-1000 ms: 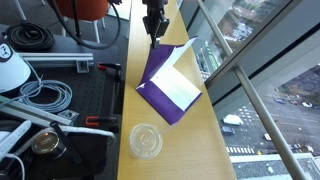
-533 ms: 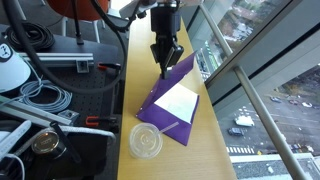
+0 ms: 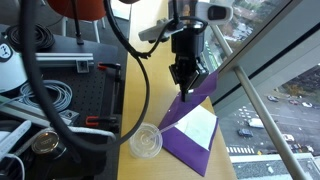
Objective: Open the file
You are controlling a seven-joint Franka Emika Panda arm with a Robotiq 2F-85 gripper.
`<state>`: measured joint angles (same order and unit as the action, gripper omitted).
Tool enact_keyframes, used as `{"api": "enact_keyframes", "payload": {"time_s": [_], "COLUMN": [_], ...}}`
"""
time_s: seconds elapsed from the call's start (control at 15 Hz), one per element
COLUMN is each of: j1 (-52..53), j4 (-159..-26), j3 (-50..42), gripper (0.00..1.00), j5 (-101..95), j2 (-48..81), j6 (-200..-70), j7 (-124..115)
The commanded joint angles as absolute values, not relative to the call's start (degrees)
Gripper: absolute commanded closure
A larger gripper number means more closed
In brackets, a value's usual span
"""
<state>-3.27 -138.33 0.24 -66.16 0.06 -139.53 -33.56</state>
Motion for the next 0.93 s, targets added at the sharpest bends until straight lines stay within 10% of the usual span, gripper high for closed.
{"api": "enact_keyframes", "payload": {"time_s": [0.0, 0.87], "j1": [-2.07, 6.55], "j4": [-138.01, -145.72], "j3": [0.01, 6.19], "gripper": [1.0, 1.0], "j5": [-69.29, -72.08], "j2": [1.91, 3.05], "j6": [-140.3, -139.18], "j7": [-37.66, -47.32]}}
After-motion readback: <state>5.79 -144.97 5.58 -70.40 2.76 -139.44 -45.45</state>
